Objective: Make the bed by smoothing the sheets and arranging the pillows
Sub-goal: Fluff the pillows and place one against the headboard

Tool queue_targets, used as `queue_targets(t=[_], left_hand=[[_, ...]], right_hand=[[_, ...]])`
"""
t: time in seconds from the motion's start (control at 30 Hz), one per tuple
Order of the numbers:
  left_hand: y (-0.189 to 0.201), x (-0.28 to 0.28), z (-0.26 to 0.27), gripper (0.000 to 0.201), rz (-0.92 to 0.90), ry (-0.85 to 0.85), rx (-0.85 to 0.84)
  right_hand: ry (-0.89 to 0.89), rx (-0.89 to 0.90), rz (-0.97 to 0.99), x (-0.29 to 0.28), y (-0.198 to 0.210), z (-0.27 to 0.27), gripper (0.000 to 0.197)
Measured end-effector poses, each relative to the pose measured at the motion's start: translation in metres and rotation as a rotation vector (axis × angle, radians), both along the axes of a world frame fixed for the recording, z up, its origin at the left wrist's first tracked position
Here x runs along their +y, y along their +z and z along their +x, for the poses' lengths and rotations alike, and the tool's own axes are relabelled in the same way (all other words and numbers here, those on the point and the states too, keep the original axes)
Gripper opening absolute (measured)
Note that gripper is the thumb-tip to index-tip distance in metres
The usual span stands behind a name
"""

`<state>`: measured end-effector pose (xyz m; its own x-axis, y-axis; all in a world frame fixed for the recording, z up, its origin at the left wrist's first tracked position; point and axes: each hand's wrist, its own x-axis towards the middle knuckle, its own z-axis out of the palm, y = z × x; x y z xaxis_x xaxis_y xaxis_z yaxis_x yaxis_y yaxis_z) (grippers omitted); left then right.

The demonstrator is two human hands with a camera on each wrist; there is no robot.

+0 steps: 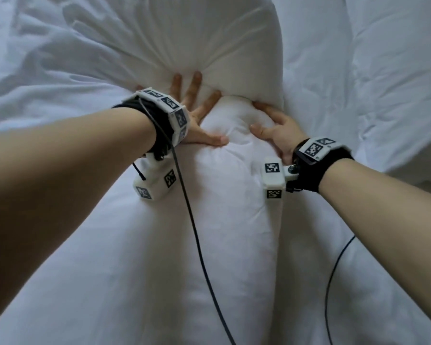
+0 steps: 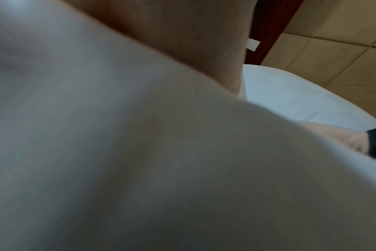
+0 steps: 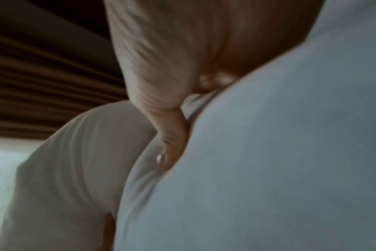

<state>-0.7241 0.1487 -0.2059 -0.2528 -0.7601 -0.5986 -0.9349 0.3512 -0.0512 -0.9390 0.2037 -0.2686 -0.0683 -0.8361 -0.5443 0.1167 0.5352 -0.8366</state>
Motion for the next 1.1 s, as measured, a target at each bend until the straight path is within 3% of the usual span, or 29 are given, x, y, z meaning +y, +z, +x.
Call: queue_targets(t=[0.07,0.23,0.47,0.63,0.8,0.83,0.87,0.93,1.0,1.1], left_hand=[[0.001,0.003,-0.002,0.109,0.001,-0.008,-0.006],[0.017,0.014,-0.013,0.106,-0.045,0.000,-0.013],[0.062,0.034,-0.062,0.104,-0.069,0.070,-0.025],[0.077,0.051,-0.130,0.104,-0.093,0.026,-0.020],[0.036,0.043,-0.200,0.109,-0.124,-0.026,-0.143],[0.027,0.050,-0.220,0.108,-0.145,-0.024,-0.160],[0.021,0.061,-0.244,0.104,-0.169,-0.015,-0.134],[0.014,0.092,-0.302,0.099,-0.209,-0.050,0.019],[0.004,0.119,-0.357,0.112,-0.249,-0.237,0.139],[-0.023,0.129,-0.419,0.138,-0.325,-0.447,0.194]], right_hand=[[-0.066,0.066,0.031,0.001,0.002,-0.002,0.038],[-0.255,0.130,0.087,0.009,0.011,-0.009,0.030],[-0.416,0.033,0.093,0.020,0.048,-0.043,0.039],[-0.409,0.067,0.096,0.043,0.066,-0.107,0.041],[-0.420,0.167,0.042,0.057,0.081,-0.220,0.036],[-0.417,0.226,0.003,0.065,0.087,-0.254,0.033],[-0.360,0.399,-0.036,0.075,0.093,-0.291,0.029],[-0.080,0.913,-0.069,0.102,0.102,-0.361,0.023],[0.265,1.273,-0.024,0.132,0.092,-0.416,0.057],[0.643,1.544,0.057,0.168,0.056,-0.453,0.112]])
